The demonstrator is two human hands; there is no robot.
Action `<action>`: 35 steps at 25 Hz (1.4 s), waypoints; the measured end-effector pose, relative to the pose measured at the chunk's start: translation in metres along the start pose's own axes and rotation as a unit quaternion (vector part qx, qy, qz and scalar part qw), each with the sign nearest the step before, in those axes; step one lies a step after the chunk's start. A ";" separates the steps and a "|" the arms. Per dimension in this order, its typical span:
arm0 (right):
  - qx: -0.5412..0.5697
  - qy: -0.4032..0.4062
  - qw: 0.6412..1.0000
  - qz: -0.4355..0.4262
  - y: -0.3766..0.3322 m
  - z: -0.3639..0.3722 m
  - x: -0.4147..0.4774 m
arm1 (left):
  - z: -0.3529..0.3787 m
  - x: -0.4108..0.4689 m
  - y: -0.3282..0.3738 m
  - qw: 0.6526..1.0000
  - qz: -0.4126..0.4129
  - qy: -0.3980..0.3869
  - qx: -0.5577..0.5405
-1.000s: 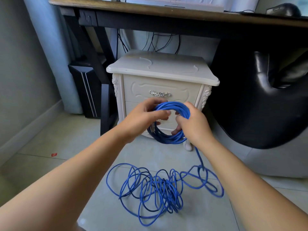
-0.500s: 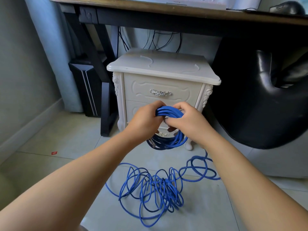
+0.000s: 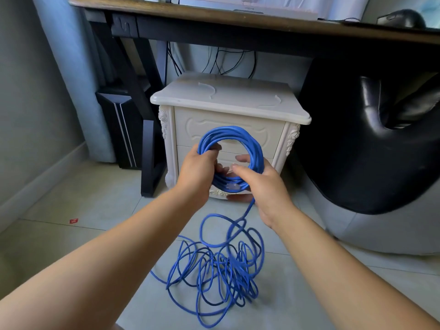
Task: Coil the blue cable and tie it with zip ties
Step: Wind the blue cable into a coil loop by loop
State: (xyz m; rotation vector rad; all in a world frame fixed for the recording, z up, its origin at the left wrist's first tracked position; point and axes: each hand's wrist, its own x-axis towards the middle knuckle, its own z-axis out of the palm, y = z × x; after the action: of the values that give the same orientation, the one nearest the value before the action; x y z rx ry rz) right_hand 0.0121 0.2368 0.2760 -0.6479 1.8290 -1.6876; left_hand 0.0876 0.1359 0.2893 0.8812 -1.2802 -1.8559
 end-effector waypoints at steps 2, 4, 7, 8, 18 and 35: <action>0.063 0.028 0.998 0.013 0.001 0.002 0.004 | 0.003 -0.008 -0.002 0.999 0.008 -0.017 0.040; 0.074 0.051 0.996 0.002 -0.002 -0.004 0.008 | 0.001 -0.013 0.000 0.990 0.020 -0.061 0.124; -0.038 0.056 0.996 -0.063 -0.010 -0.015 0.008 | -0.009 -0.010 0.008 0.978 0.039 -0.118 0.168; -0.090 0.050 0.991 -0.084 -0.011 -0.016 0.007 | -0.012 -0.008 0.010 0.972 0.071 -0.123 0.186; -0.406 -0.035 0.894 -0.185 -0.019 -0.021 0.008 | -0.015 -0.008 0.010 0.800 0.316 -0.190 0.473; 0.168 -0.196 0.964 0.072 -0.025 -0.020 0.007 | -0.009 0.004 0.008 0.999 0.012 0.016 -0.036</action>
State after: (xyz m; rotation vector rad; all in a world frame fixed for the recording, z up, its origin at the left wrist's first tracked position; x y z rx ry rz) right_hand -0.0072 0.2437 0.3009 -0.6304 1.2495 -1.5869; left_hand 0.0939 0.1264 0.2936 0.8499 -1.1931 -1.8492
